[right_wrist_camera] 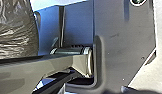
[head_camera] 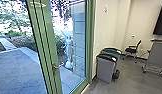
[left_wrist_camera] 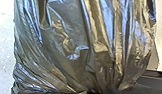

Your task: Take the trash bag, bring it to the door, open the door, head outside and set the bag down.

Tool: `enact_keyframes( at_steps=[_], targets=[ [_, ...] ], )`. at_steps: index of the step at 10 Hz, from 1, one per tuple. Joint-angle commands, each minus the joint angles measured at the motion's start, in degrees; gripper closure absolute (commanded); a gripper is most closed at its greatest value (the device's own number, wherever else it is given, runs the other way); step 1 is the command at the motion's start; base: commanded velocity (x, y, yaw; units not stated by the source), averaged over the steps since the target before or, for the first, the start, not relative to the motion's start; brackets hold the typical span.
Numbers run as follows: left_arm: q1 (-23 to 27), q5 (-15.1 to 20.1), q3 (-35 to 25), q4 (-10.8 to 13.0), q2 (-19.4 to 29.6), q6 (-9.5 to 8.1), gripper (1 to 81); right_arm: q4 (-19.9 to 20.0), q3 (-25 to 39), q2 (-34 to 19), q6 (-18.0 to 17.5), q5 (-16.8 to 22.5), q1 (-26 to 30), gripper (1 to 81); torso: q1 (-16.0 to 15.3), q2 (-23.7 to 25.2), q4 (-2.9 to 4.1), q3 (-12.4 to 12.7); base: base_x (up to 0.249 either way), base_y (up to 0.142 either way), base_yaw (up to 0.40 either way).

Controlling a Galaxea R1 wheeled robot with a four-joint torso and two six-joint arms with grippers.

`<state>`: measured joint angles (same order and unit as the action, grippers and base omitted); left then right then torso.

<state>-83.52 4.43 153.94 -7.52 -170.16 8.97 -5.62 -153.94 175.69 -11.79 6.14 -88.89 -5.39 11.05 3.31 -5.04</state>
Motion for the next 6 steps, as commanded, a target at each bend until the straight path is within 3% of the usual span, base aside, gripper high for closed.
enact_keyframes(
  at_steps=[1,6],
  targets=[
    [3.3,3.1,0.0,0.3,0.3,0.26,81.1,-0.5,0.8,1.5,0.8,3.7,2.7,1.0,0.0,0.0,0.00,0.0,0.127,0.000,0.000],
    [3.3,3.1,0.0,0.3,0.3,0.26,81.1,-0.5,0.8,1.5,0.8,3.7,2.6,1.0,0.0,0.0,0.00,0.0,0.127,0.000,0.000]
  ],
)
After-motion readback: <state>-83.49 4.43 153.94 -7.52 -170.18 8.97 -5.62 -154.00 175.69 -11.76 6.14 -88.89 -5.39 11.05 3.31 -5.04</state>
